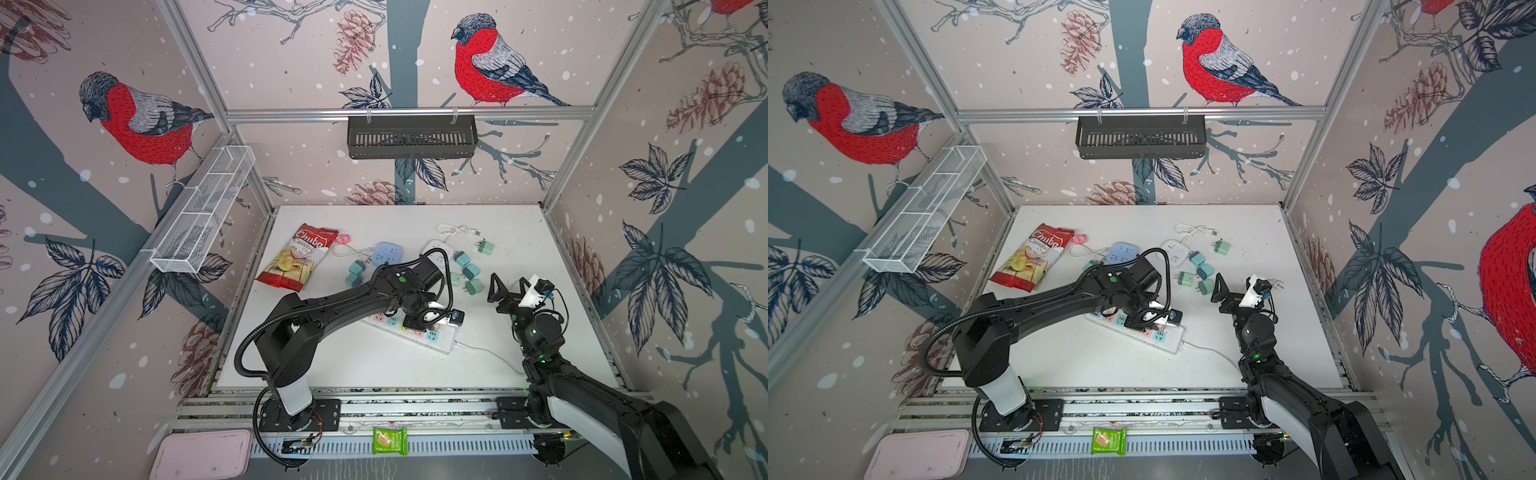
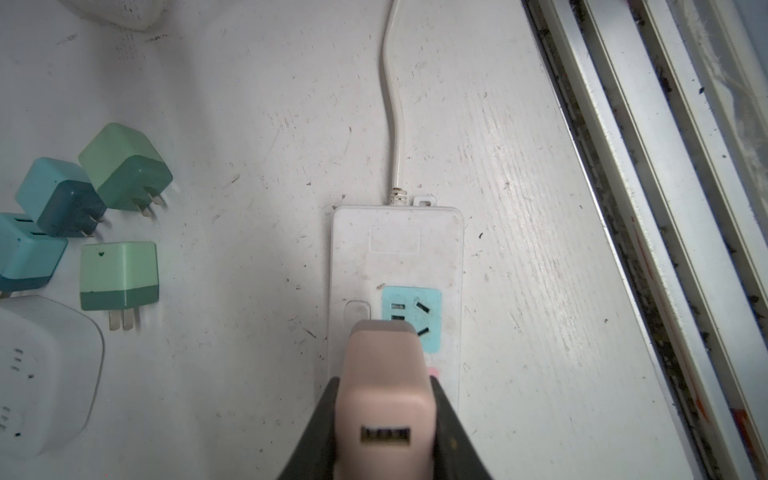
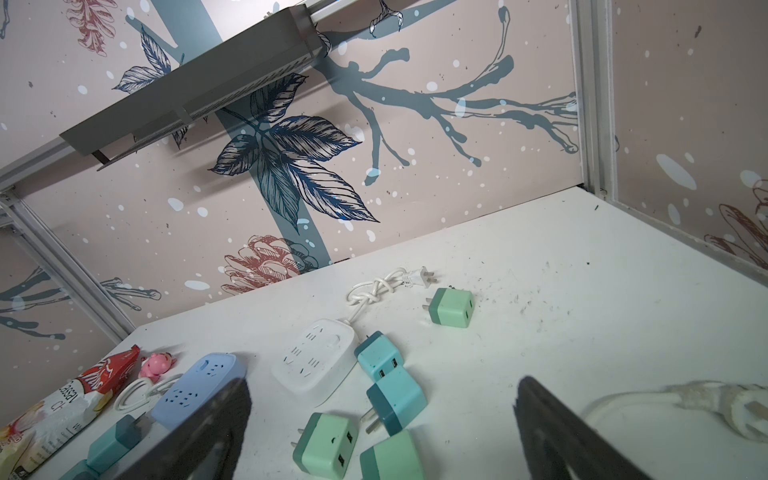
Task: Insert the plug
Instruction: 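Carry the pink adapter with the left gripper over the strip's socket nearest the cord, then lower and press the pink adapter's prongs into the socket with the left gripper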
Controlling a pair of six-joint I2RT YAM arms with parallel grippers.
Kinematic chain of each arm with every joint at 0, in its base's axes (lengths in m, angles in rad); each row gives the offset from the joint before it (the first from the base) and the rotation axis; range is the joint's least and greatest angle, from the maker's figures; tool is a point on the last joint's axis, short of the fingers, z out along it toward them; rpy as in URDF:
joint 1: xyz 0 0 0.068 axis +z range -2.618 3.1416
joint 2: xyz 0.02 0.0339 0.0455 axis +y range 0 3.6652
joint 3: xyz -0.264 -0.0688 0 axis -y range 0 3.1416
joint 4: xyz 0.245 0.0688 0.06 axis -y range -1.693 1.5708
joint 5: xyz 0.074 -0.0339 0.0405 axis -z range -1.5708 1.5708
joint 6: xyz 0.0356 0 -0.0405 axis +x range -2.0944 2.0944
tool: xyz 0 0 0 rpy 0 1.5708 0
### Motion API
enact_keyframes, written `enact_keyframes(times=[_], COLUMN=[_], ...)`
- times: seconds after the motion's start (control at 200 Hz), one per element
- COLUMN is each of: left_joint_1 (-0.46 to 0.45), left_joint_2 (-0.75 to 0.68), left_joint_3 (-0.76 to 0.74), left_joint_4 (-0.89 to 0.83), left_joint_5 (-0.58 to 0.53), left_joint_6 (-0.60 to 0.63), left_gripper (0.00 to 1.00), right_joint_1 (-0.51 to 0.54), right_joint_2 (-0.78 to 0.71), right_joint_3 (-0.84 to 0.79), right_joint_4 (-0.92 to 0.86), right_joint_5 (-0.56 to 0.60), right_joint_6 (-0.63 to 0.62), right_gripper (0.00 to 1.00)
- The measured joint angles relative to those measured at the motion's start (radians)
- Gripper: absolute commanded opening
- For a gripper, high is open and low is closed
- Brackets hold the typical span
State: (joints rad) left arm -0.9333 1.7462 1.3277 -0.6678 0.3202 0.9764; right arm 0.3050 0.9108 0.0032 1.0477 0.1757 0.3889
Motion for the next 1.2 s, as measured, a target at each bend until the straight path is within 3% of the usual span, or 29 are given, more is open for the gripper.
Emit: enact_keyframes(times=[1.201], left_joint_1=[-0.023], left_joint_2=[0.095], left_joint_3=[0.042], left_joint_4=[-0.047], left_joint_5=[-0.013], left_joint_6=[0.006], left_gripper=[0.00], right_joint_1=[0.000], right_joint_2=[0.000], right_joint_3=[0.000], right_joint_4=[-0.003], right_joint_5=[-0.015], right_joint_6=[0.000], right_gripper=[1.00])
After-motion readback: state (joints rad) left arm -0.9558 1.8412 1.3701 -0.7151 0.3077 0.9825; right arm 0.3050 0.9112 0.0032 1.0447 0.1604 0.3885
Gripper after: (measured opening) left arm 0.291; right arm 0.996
